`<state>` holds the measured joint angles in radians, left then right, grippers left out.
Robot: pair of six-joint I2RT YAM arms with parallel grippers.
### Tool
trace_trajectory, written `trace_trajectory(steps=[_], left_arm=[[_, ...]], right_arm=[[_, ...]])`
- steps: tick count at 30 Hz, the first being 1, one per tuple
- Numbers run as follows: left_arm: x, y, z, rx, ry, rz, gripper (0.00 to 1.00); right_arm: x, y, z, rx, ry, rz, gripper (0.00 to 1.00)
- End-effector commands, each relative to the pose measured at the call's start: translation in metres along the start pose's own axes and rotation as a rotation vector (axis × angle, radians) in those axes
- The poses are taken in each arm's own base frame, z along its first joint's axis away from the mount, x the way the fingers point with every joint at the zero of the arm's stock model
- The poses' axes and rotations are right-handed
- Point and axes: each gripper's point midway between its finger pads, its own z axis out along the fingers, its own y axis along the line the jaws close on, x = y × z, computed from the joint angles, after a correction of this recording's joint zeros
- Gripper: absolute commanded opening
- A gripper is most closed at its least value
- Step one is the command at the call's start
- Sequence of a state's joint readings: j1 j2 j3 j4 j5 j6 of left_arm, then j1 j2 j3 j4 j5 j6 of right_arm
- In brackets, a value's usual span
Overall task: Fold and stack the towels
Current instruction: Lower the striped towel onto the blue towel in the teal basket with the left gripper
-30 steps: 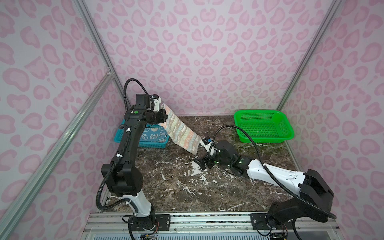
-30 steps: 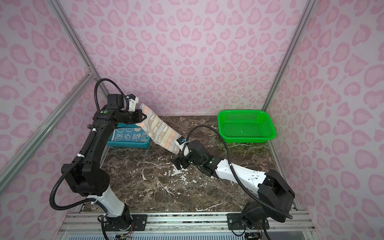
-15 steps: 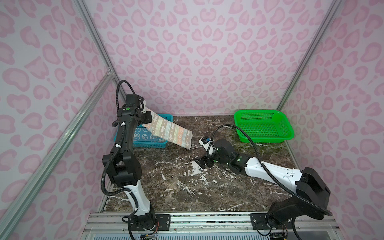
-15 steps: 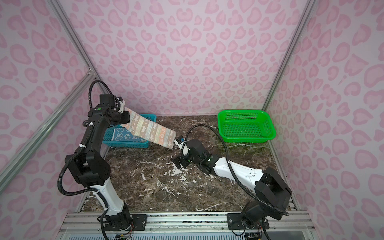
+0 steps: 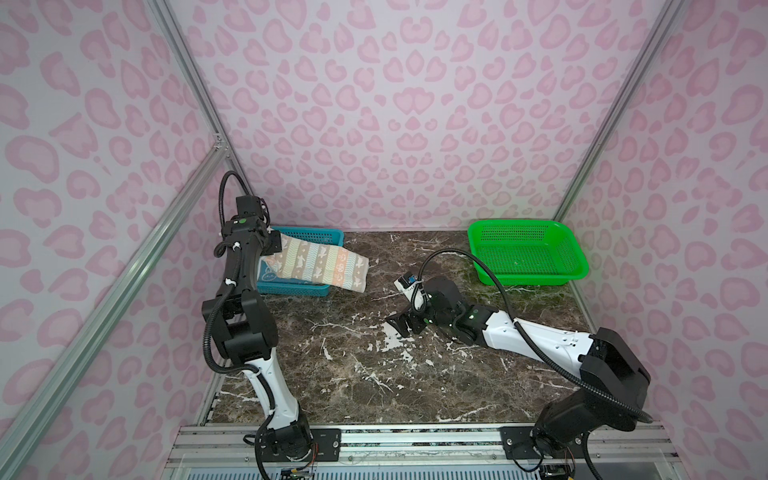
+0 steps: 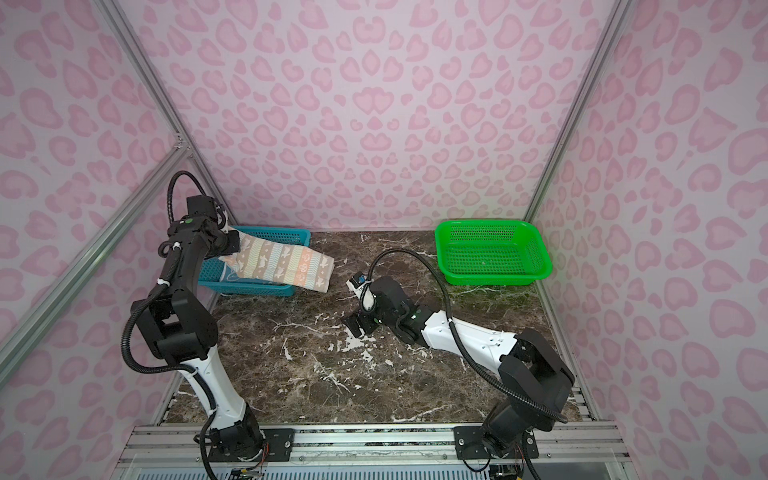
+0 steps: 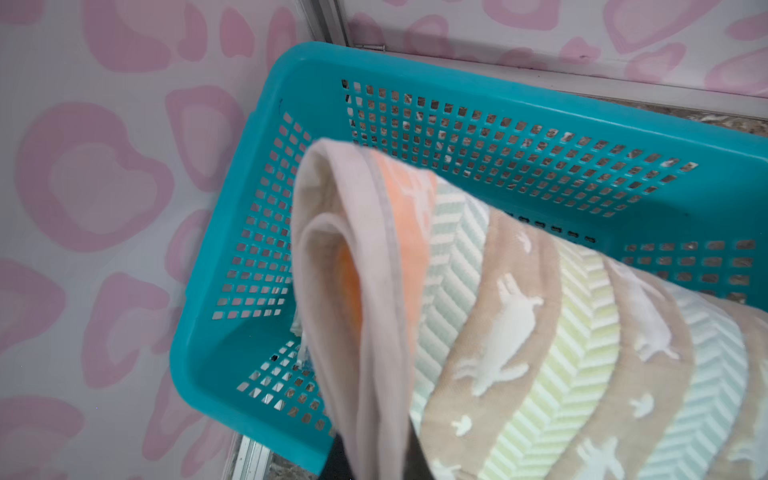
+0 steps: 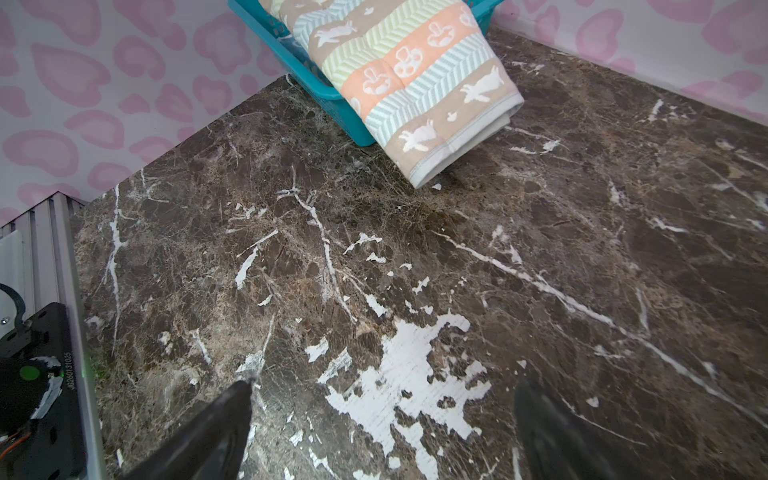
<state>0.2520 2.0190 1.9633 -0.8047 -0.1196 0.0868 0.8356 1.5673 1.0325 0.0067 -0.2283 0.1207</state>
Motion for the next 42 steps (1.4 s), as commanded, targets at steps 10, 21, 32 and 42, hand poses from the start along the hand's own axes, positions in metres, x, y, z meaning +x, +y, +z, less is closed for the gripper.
trace_trajectory(steps=[10,21,32,42], left_arm=[[-0.015,0.041,0.028,-0.217,-0.034,-0.016,0.03],[-0.026,0.062,0.029,-0.325,-0.063,-0.042,0.03],[-0.022,0.066,0.040,-0.345,-0.040,-0.029,0.03],[-0.020,0.068,0.046,-0.358,-0.030,-0.030,0.03]], right_arm=[[0.002,-0.004,0.007,-0.002,0.011,0.011,0.99],[0.002,-0.005,0.011,-0.005,0.015,0.020,0.99],[0.002,-0.004,0.013,-0.013,0.020,0.018,0.99],[0.004,-0.003,0.014,-0.019,0.021,0.026,0.99]])
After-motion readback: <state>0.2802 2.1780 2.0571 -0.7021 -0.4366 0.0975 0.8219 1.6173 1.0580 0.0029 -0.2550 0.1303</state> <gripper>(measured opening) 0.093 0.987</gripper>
